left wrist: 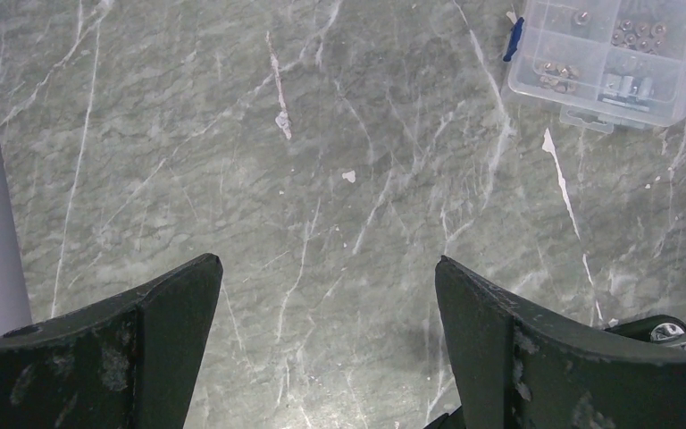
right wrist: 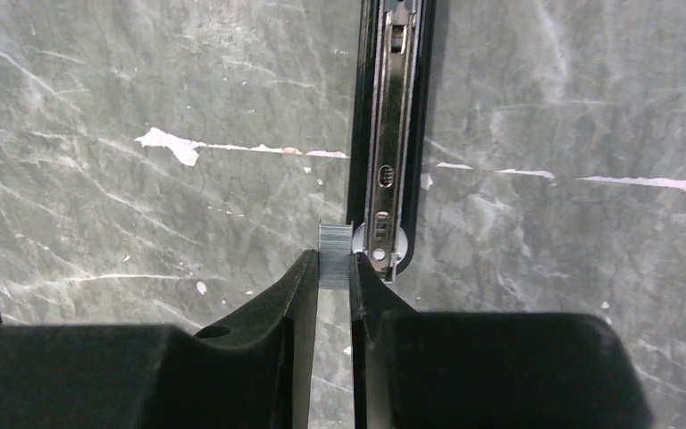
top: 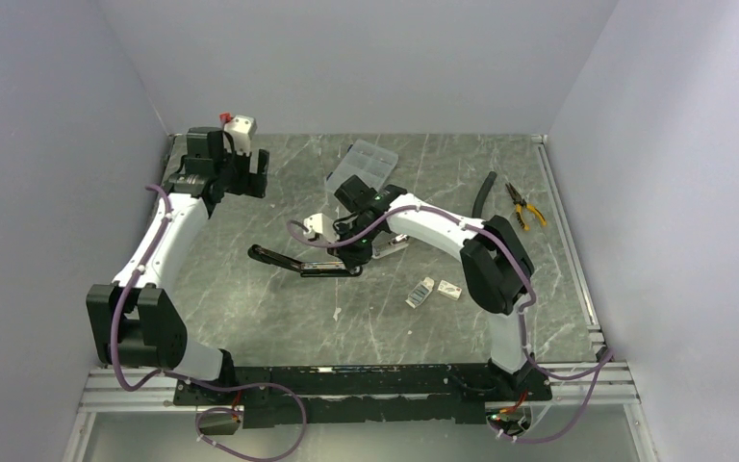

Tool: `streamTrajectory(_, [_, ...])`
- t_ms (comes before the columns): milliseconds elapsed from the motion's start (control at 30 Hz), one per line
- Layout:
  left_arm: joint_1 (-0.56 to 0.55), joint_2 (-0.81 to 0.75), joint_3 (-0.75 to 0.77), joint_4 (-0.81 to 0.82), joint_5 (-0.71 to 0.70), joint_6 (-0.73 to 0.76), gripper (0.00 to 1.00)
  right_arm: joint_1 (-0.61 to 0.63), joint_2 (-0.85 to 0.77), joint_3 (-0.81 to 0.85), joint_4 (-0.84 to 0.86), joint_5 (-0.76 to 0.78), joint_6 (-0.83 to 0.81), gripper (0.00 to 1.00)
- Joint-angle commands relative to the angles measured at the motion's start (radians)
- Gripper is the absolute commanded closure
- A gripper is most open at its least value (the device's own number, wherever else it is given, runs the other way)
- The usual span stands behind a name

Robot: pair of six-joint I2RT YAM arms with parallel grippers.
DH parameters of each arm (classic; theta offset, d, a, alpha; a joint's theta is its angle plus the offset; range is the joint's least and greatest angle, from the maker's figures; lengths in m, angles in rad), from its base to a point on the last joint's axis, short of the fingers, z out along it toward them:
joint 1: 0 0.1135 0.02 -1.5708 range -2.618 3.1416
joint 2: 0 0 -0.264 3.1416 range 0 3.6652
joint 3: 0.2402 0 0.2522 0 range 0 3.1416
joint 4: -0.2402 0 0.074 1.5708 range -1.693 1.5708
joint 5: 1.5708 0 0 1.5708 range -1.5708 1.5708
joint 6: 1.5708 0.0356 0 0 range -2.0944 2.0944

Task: Load the staples into the stapler
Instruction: Install the staple into the stapler.

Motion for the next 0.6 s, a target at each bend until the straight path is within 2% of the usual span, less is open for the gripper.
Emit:
streamTrajectory(0, [0.008,-0.032,0.042,0.011,0.006,-0.02,0.06,-0.004,0.015,0.064,-0.002,0.014,-0.017,0.84])
streamTrajectory(567, [0.015,-0.052,0.052,-0.003,-0.001,-0.011,0.06,-0.002,0.084,0.154,-0.045,0.048,-0.014,0.85])
